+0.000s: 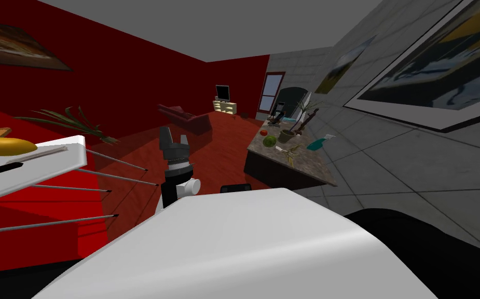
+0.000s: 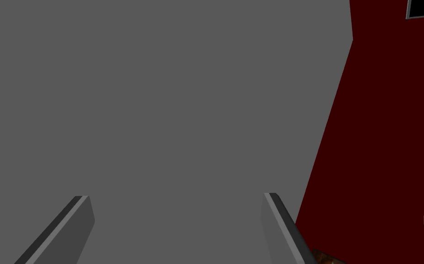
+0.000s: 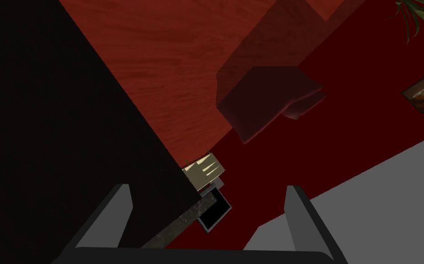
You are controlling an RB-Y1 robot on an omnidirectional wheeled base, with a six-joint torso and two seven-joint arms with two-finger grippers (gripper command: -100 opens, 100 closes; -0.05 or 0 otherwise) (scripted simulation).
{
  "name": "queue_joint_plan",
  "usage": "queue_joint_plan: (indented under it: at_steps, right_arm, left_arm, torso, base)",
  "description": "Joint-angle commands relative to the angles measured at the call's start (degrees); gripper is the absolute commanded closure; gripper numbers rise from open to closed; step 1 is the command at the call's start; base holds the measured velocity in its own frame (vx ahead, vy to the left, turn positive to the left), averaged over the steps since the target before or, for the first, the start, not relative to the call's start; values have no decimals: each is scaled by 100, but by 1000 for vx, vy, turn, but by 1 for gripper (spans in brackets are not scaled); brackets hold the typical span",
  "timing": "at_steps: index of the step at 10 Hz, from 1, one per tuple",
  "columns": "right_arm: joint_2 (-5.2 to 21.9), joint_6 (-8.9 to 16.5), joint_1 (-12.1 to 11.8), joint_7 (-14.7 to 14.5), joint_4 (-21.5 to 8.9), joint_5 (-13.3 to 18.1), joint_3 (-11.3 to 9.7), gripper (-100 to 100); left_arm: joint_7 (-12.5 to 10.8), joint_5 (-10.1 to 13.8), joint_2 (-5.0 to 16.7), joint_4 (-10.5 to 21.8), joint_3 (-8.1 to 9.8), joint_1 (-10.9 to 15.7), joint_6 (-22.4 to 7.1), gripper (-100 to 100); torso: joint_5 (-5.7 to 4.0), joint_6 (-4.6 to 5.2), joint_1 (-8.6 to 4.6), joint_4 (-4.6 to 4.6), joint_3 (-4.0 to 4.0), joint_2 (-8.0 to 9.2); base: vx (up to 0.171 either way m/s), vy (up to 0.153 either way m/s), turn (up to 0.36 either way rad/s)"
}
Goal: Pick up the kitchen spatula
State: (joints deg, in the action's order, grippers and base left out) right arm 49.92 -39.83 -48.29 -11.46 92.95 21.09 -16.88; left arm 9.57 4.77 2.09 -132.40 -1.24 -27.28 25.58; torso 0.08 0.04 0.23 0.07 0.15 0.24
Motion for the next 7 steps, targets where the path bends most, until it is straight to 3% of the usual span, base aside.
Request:
queue_joint_plan:
  at_steps: [1, 7]
  right_arm:
    - [286, -6, -83, -62, -286, 161, -153, -100]
    - [1258, -201, -312, -234, -1180, 510, -463, -100]
  left_arm:
    - [0, 0, 0, 0, 0, 0, 0, 0]
    - [0, 0, 0, 0, 0, 0, 0, 0]
  torso:
    - [0, 0, 0, 0, 0, 0]
    - [-2, 0, -8, -1, -4, -8]
  base:
    - [-33, 83, 222]
    - [-12, 81, 127]
